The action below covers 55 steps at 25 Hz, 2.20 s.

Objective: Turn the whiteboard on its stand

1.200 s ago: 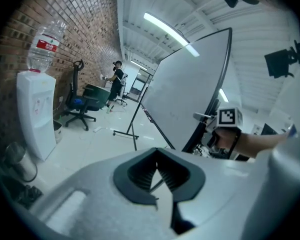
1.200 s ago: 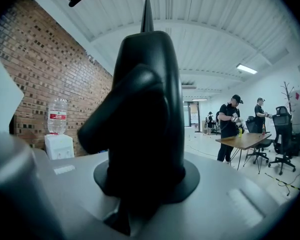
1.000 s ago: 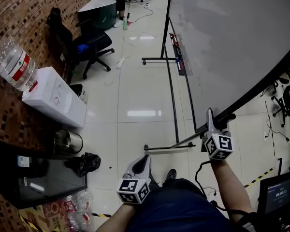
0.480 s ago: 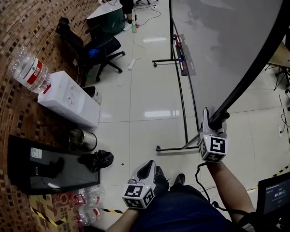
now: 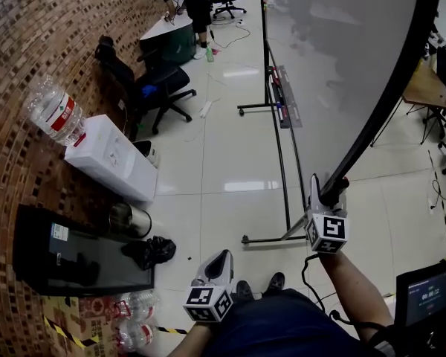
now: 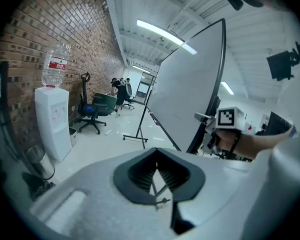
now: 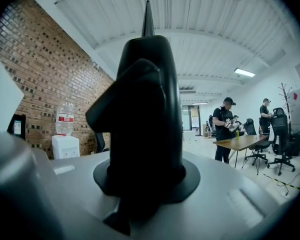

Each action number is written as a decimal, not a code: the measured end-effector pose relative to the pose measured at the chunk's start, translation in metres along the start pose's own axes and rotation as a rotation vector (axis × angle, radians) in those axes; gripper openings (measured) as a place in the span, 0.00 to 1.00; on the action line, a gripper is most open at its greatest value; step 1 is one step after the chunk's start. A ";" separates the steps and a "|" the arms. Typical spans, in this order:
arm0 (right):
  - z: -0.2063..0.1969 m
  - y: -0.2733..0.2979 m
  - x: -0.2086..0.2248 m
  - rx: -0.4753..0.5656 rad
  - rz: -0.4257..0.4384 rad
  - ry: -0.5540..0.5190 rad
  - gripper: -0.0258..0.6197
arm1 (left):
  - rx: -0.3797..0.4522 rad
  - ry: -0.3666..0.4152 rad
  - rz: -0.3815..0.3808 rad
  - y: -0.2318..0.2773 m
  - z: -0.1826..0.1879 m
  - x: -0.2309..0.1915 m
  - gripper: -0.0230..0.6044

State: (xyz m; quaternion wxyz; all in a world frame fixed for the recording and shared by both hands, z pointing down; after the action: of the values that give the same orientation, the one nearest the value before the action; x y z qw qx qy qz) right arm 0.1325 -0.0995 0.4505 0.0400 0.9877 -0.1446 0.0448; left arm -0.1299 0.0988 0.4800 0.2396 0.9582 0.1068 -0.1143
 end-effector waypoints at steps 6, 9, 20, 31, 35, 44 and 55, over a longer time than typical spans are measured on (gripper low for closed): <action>-0.001 -0.017 0.021 0.022 -0.033 0.001 0.18 | 0.075 -0.044 -0.026 -0.009 0.004 -0.008 0.05; 0.000 -0.027 0.022 0.025 -0.051 -0.008 0.17 | 0.017 -0.084 -0.058 -0.016 -0.026 -0.019 0.05; -0.006 -0.061 0.020 0.021 -0.058 -0.016 0.17 | 0.013 -0.044 -0.077 -0.023 -0.020 -0.025 0.05; -0.007 -0.090 0.004 0.051 -0.034 -0.018 0.18 | -0.006 0.043 -0.042 -0.055 -0.032 0.045 0.05; -0.006 -0.101 0.006 0.057 -0.029 -0.014 0.19 | -0.077 0.003 0.020 -0.079 -0.064 0.047 0.05; -0.013 -0.120 0.019 0.047 -0.034 -0.007 0.18 | 0.008 -0.006 -0.038 -0.085 -0.060 0.046 0.05; -0.001 -0.148 0.029 0.028 -0.059 -0.013 0.17 | -0.037 -0.018 -0.155 -0.097 -0.102 0.034 0.05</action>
State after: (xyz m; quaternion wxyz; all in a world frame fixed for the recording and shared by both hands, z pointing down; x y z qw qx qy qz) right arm 0.2026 0.0341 0.4449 0.0267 0.9922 -0.1150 0.0390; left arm -0.1059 0.2364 0.5162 0.2484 0.9415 0.1805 -0.1391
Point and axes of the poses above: the fingertips, and each gripper's own axes: y forward along the fingers, x to its right, z out of its top, the point moved 8 cm from there along -y, backward along the fingers, and after that the axes turned 5 degrees about y, right-handed, at the moved point
